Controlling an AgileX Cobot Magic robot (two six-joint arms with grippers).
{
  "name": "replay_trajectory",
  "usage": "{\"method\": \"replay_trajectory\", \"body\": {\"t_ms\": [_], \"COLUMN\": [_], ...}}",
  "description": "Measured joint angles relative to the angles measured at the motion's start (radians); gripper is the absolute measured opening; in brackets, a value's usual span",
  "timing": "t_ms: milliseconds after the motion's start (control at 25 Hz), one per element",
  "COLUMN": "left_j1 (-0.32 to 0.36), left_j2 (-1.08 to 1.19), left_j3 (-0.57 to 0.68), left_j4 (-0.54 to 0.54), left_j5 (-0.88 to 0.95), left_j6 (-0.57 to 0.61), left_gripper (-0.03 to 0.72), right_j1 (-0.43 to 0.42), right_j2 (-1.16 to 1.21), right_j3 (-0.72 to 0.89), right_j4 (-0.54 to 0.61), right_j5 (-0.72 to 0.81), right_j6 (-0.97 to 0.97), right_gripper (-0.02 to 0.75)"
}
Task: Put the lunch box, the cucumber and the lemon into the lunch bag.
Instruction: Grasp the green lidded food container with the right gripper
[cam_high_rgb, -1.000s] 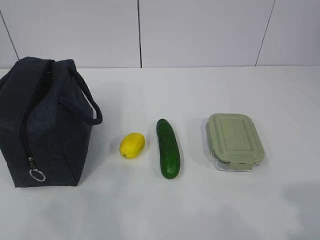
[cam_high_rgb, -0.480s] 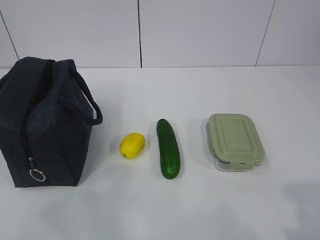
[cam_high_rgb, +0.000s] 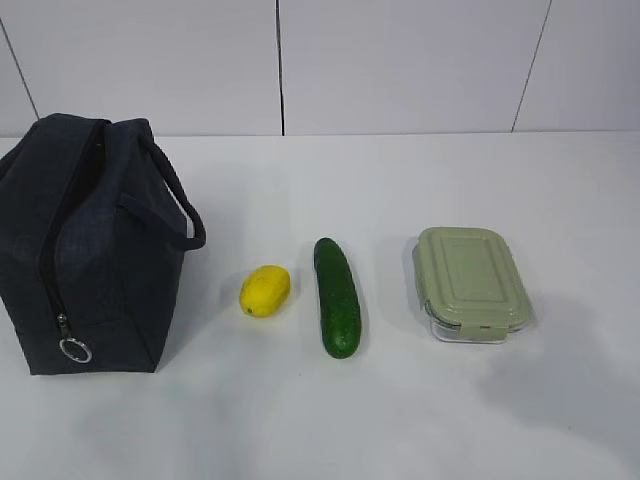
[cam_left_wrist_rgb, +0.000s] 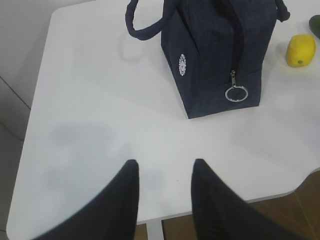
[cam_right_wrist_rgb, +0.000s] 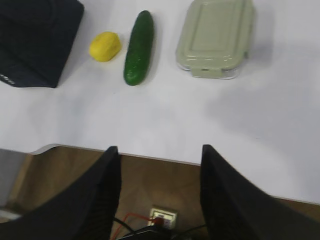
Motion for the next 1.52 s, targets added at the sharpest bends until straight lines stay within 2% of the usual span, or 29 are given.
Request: {"method": "replay_trajectory", "body": {"t_ms": [200,360,600,680,800,920,1040,1240,1400,1520], "left_j1": [0.000,0.000,0.000,0.000,0.000,0.000,0.000,0.000,0.000,0.000], "left_j2": [0.000,0.000,0.000,0.000,0.000,0.000,0.000,0.000,0.000,0.000], "left_j3": [0.000,0.000,0.000,0.000,0.000,0.000,0.000,0.000,0.000,0.000], "left_j4": [0.000,0.000,0.000,0.000,0.000,0.000,0.000,0.000,0.000,0.000], "left_j5": [0.000,0.000,0.000,0.000,0.000,0.000,0.000,0.000,0.000,0.000], "left_j6": [0.000,0.000,0.000,0.000,0.000,0.000,0.000,0.000,0.000,0.000], "left_gripper": [0.238,0.238,0.238,0.238,0.238,0.238,0.238,0.238,0.238,0.238], "right_j1": [0.000,0.000,-0.026,-0.086,-0.225,-0.320,-0.339,-0.339,-0.341,-0.342], "right_j2": [0.237,0.422,0.682,0.738,0.809,0.879,0.958,1.127,1.252,1.320], "right_j3": [-0.041,-0.139,-0.272,-0.286,-0.292,-0.292,-0.315,-0.390,-0.451,-0.490], "right_j4": [0.257,0.375,0.414,0.419,0.427,0.486,0.527,0.479,0.476,0.475], "right_j5": [-0.020,-0.017,0.079,0.108,0.165,0.185,0.203,0.205,0.205,0.205], "right_j6": [-0.214,-0.353,-0.440,-0.472,-0.521,-0.587,-0.649,-0.679,-0.723,-0.752], "right_gripper": [0.386,0.385,0.384,0.384,0.383,0.383,0.383,0.398,0.459,0.543]}}
